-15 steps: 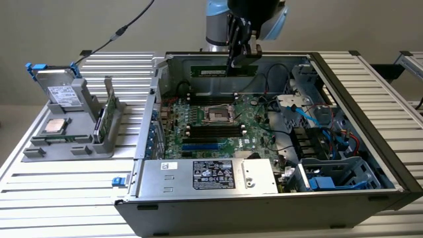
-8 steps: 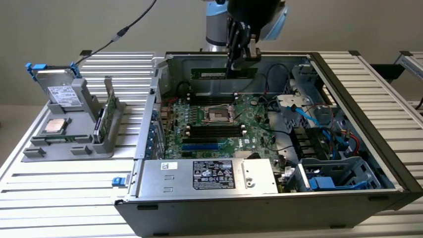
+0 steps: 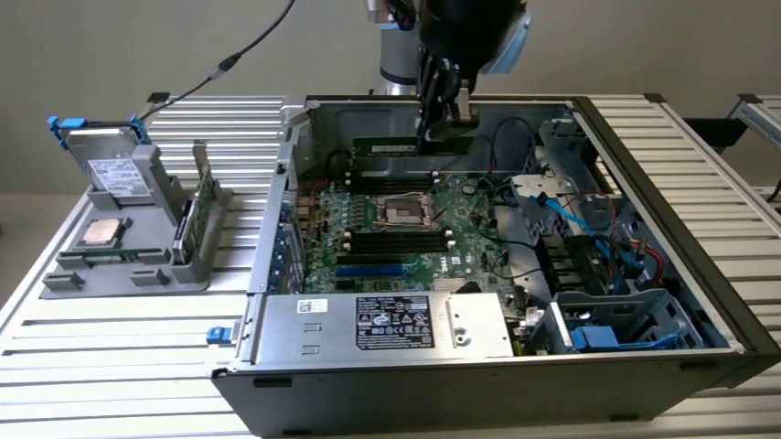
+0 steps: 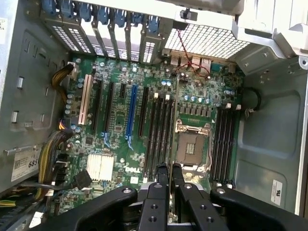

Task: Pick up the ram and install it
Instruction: 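Insert the ram into the slot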

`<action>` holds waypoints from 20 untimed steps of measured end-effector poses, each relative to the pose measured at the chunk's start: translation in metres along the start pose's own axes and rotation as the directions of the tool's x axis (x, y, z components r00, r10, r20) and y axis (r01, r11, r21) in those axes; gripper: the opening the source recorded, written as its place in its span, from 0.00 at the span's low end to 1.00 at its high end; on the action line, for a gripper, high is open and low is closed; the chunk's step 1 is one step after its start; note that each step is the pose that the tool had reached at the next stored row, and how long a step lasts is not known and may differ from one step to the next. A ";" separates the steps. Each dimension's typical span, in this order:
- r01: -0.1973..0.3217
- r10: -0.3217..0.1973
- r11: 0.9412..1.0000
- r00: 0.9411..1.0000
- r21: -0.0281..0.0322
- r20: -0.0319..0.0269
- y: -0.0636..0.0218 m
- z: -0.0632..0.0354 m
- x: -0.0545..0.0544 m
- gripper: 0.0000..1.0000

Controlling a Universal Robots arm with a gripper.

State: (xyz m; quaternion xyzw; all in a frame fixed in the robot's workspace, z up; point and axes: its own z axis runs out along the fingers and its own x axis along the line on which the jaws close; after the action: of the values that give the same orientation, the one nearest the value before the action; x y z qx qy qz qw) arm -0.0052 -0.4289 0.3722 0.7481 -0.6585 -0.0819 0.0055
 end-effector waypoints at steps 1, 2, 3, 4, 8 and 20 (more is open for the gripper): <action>0.000 0.000 1.000 1.000 0.000 -0.001 -0.0002 0.0018 0.000 0.14; 0.000 0.000 1.000 1.000 0.000 -0.001 -0.0004 0.0036 0.000 0.14; 0.000 0.000 1.000 1.000 0.000 -0.003 -0.0006 0.0052 0.001 0.14; -0.001 0.001 1.000 1.000 -0.001 -0.008 -0.0007 0.0062 0.000 0.14; -0.004 0.004 1.000 1.000 -0.004 -0.030 -0.0015 0.0108 -0.002 0.14; -0.007 0.006 1.000 0.999 -0.006 -0.049 -0.0062 0.0317 -0.023 0.14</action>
State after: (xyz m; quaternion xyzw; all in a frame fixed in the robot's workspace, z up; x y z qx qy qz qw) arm -0.0060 -0.4021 0.3429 0.7477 -0.6603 -0.0656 0.0241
